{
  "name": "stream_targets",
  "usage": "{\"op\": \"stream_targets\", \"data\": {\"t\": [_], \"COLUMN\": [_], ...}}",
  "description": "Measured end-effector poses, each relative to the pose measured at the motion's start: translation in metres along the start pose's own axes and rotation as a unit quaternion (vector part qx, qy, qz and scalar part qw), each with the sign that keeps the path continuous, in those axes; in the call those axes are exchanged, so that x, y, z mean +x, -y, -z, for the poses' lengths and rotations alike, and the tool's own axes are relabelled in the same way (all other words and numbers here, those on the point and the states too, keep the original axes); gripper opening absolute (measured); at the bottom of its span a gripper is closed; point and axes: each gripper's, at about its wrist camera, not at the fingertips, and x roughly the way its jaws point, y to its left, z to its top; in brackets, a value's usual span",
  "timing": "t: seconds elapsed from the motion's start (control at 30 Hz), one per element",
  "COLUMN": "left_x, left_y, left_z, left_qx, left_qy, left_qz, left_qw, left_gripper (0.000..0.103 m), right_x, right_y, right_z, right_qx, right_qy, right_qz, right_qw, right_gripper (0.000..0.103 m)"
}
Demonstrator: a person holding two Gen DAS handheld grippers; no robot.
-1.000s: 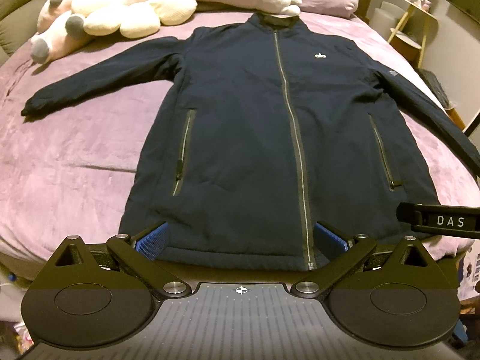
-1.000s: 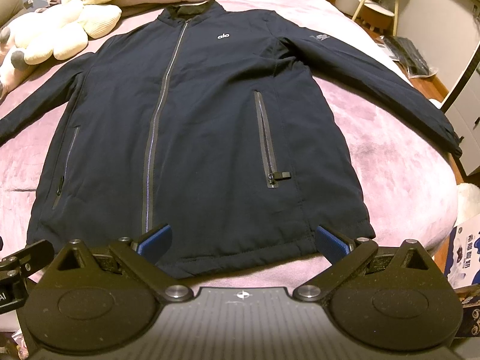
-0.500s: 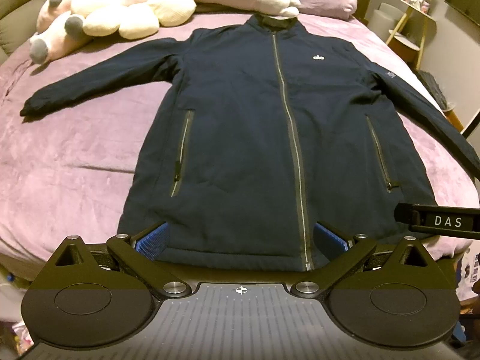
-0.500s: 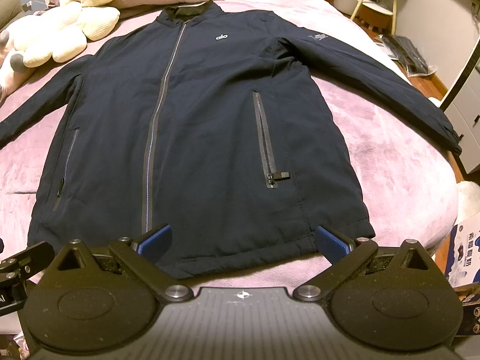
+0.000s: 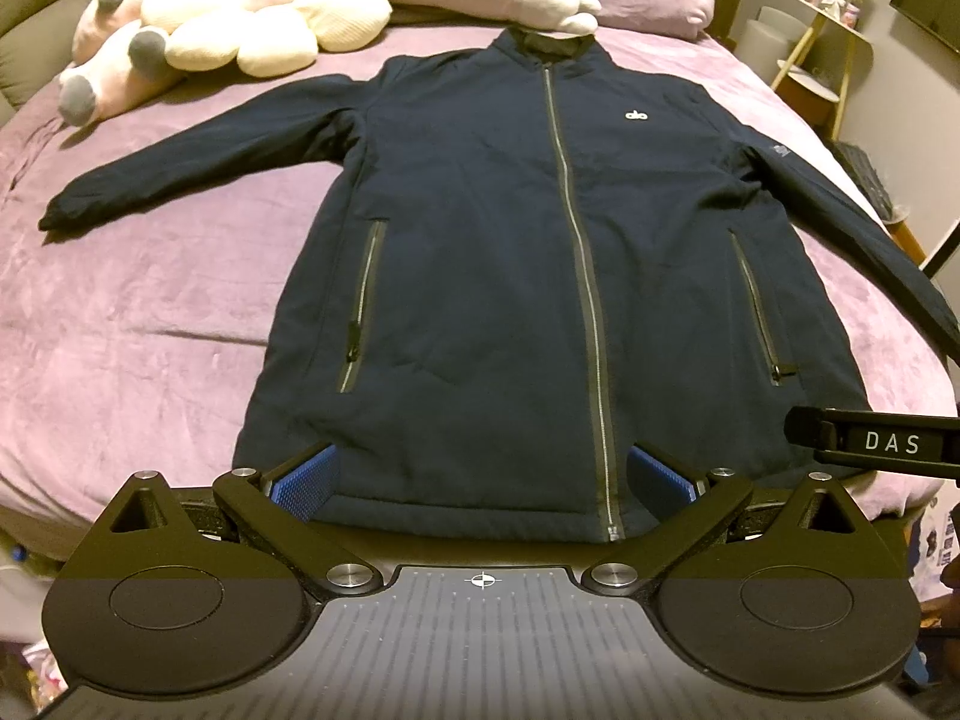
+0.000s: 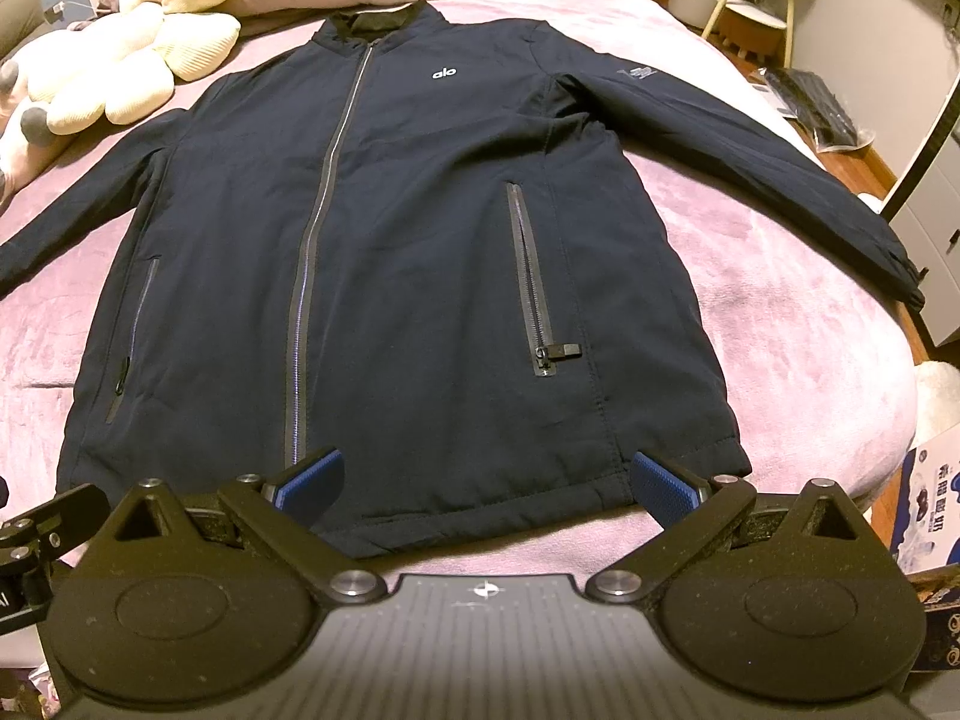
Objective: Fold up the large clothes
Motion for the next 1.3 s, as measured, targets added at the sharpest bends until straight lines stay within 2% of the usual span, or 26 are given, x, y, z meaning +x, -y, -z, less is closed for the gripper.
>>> {"op": "stream_targets", "data": {"t": [1.3], "left_x": [-0.0013], "left_y": [0.0021], "left_z": [0.0004], "left_qx": [-0.002], "left_qy": [-0.002], "left_qz": [0.003], "left_qw": [1.0], "left_gripper": [0.103], "right_x": [0.0034], "right_y": [0.0022], "right_z": [-0.0005], "right_qx": [0.01], "right_qy": [-0.007], "right_qz": [-0.002], "right_qw": [1.0], "right_gripper": [0.101]}}
